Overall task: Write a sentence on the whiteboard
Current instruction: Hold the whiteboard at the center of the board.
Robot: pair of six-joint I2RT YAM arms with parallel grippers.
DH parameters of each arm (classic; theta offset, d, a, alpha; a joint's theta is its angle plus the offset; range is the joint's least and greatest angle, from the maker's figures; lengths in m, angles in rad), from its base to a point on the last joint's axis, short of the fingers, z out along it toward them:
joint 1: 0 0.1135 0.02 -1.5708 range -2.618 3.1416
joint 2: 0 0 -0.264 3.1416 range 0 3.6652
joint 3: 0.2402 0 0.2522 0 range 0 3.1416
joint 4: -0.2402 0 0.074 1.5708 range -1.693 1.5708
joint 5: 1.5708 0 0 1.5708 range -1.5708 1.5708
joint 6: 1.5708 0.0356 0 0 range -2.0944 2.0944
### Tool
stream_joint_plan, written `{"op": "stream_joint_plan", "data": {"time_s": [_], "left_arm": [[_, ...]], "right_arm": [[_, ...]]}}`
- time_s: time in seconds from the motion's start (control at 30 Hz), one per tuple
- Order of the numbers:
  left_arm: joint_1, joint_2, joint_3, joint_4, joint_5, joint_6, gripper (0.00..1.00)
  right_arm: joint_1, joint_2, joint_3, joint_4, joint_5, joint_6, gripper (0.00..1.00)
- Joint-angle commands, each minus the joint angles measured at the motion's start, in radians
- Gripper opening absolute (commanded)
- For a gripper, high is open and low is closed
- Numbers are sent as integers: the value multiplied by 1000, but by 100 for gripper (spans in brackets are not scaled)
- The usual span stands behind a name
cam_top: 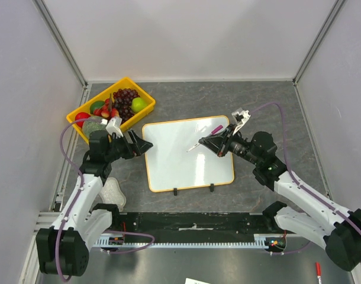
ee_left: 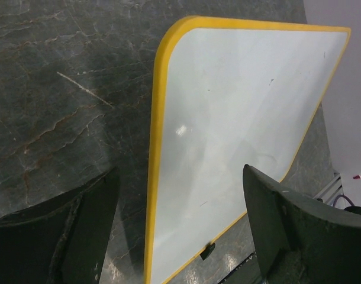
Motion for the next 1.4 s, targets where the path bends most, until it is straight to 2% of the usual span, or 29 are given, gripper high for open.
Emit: {"op": "stream_joint_plan", "data": {"time_s": [0.0, 0.4, 0.6, 0.8, 0.83, 0.93, 0.97, 1.07, 1.17, 1.37], "left_arm": [[5, 38, -13, 181, 65, -34, 88], [5, 105, -184, 557, 167, -80, 87], [3, 202, -230, 716, 197, -69, 83], [3, 294, -262, 900, 292, -45, 79], [5, 300, -268, 925, 293, -54, 79], [3, 366, -300, 1181, 355, -184, 75], [0, 393, -290, 1212, 387, -195, 70], [-6, 478, -322, 1302, 384, -212, 66], [-6, 527, -340, 1342, 411, -216, 63], [-10, 518, -356, 1335, 397, -218, 56]], "right_arm": [[72, 17, 105, -37, 73, -70, 0], [148, 104, 261, -124, 135, -140, 0], [161, 159, 332, -166, 155, -175, 0], [177, 216, 373, -181, 172, -197, 0], [180, 227, 381, -186, 175, -203, 0], [189, 247, 407, -210, 193, -224, 0], [191, 251, 415, -219, 199, -231, 0], [194, 267, 436, -245, 213, -249, 0], [195, 276, 441, -250, 228, -257, 0], [217, 311, 442, -235, 253, -269, 0]]}}
